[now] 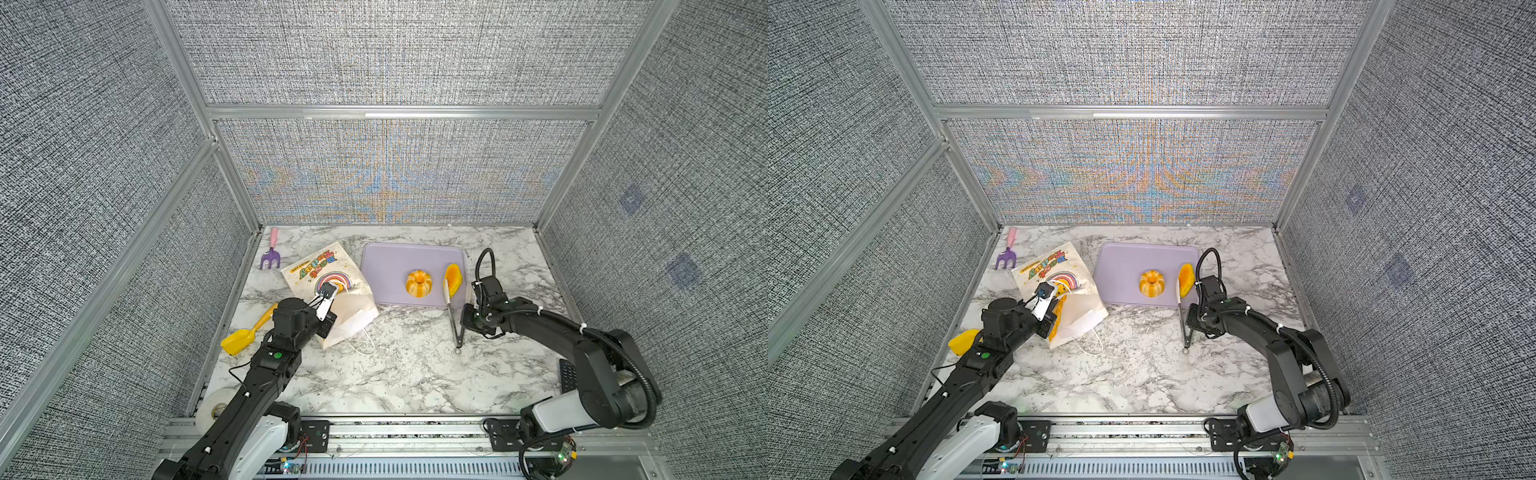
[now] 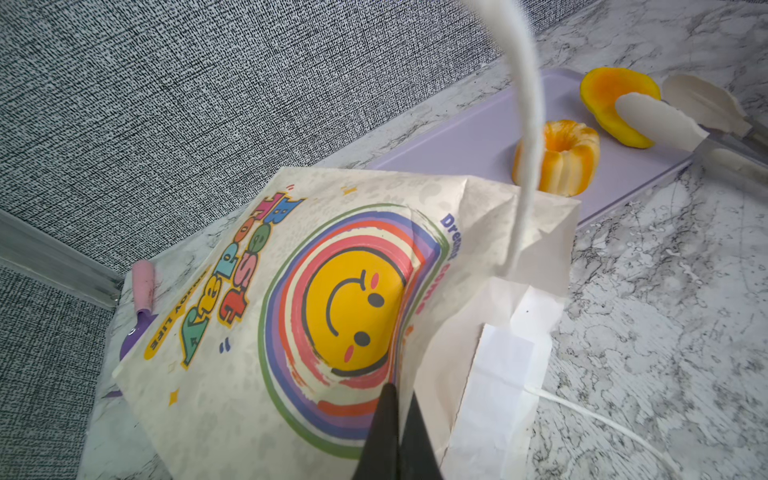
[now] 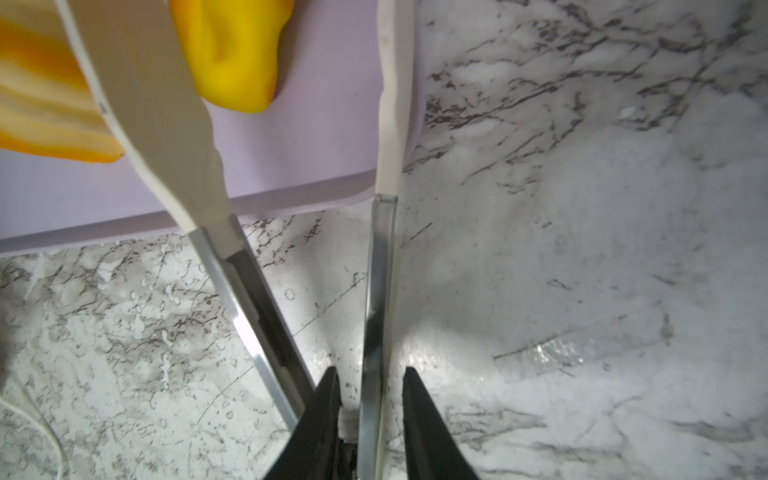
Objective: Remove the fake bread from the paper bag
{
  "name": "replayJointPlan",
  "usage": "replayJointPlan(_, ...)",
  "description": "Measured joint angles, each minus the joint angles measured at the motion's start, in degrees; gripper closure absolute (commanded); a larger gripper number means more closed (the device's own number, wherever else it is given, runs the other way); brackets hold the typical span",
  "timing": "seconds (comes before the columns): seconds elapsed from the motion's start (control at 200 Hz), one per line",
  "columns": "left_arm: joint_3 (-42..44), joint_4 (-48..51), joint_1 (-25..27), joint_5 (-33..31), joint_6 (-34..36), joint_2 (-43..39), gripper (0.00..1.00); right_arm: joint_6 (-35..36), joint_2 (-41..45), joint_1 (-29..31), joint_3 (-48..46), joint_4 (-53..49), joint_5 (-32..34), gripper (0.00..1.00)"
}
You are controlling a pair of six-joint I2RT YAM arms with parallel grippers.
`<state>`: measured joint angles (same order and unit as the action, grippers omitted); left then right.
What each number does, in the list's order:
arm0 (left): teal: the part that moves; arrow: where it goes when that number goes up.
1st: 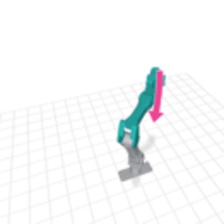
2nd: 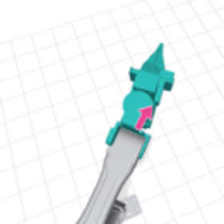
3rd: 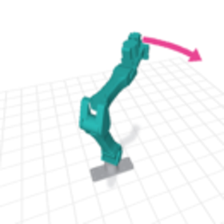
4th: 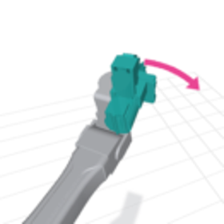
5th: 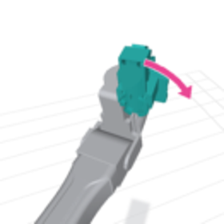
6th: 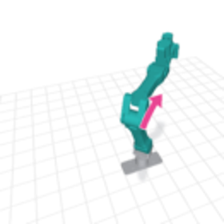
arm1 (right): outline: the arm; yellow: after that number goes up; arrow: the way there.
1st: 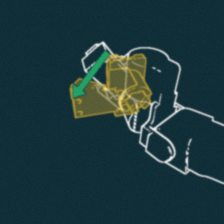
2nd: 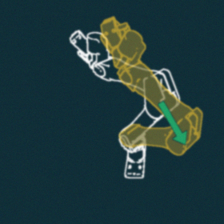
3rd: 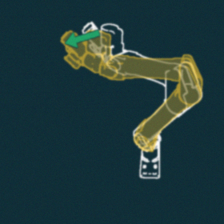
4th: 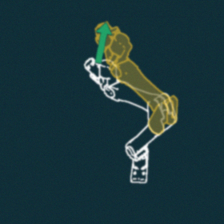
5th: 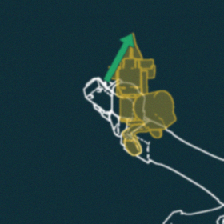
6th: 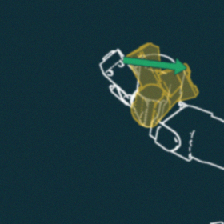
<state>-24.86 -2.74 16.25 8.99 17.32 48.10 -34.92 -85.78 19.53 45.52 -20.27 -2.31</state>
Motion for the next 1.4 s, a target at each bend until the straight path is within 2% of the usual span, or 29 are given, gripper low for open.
replayJointPlan(0.23,0.0,0.1,0.0,0.0,0.0,-0.3,1.0,1.1,-4.8,0.0,2.8,0.5,0.0,0.73)
replayJointPlan(0.42,0.0,0.3,0.0,0.0,0.0,-0.3,1.0,2.1,-3.9,-0.1,3.1,-0.6,-0.4,1.0)
replayJointPlan(0.705,0.0,1.2,0.0,0.0,0.3,-0.6,1.0,2.9,8.1,-1.0,1.2,-5.8,-0.6,1.0)
replayJointPlan(0.885,0.0,1.2,0.1,-0.1,0.5,-0.7,1.0,5.6,11.9,-7.0,2.2,-9.1,-0.7,1.0)
replayJointPlan(0.975,0.0,1.2,0.1,-0.3,0.5,-0.7,1.0,7.9,9.7,-12.7,4.3,-9.9,-0.5,1.0)
replayJointPlan(1.096,0.0,1.3,0.1,-0.3,0.5,-0.7,1.0,11.8,2.5,-19.4,9.0,-10.2,1.2,1.0)
replayJointPlan(1.261,0.0,1.3,0.1,-0.3,0.4,-0.6,1.0,16.2,-7.0,-22.6,15.8,-10.3,2.1,1.0)
replayJointPlan(1.316,0.0,1.3,0.2,-0.3,0.4,-0.5,1.0,17.3,-9.9,-22.9,18.0,-10.3,2.3,0.92)
replayJointPlan(1.401,0.0,1.3,0.2,-0.2,0.2,-0.2,1.0,18.3,-12.9,-22.9,20.2,-10.3,2.3,0.68)
